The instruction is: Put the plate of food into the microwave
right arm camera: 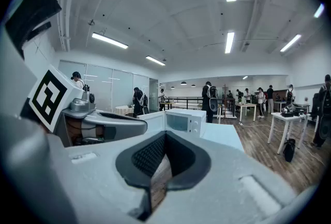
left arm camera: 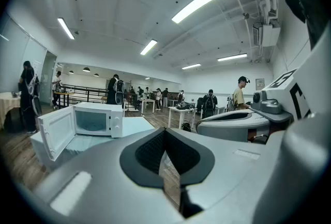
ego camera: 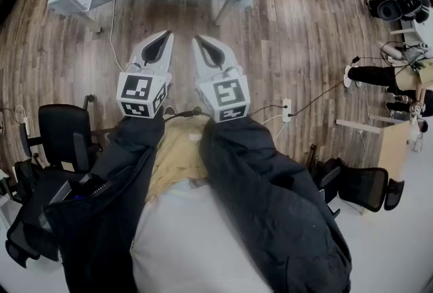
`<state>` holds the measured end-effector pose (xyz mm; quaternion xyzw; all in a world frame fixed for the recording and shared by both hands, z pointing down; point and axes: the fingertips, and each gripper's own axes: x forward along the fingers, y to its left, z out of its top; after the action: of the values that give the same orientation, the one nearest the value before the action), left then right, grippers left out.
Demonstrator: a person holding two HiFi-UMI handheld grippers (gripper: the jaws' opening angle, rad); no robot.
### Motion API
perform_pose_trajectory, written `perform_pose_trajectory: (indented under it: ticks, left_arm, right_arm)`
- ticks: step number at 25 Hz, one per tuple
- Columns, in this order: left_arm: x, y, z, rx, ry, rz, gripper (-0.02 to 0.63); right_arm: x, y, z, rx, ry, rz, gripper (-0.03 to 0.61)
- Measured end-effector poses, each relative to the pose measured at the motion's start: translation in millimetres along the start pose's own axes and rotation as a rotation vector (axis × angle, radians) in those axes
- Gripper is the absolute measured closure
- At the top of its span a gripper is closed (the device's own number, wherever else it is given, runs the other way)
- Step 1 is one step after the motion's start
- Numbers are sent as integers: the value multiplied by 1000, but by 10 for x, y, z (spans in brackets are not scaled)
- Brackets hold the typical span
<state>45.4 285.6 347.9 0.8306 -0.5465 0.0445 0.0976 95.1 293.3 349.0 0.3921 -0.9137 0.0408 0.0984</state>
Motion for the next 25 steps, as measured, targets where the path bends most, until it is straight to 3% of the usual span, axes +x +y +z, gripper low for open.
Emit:
perform_pose_trajectory:
  ticks: [18, 25]
  left_arm:
    - [-221, 199, -157, -54, 30, 1, 615]
    - [-432, 366, -358, -94, 59, 10, 614]
  right_arm:
    - [57, 221, -138, 20, 52, -20, 583]
    - [131, 530, -298, 25, 94, 9, 581]
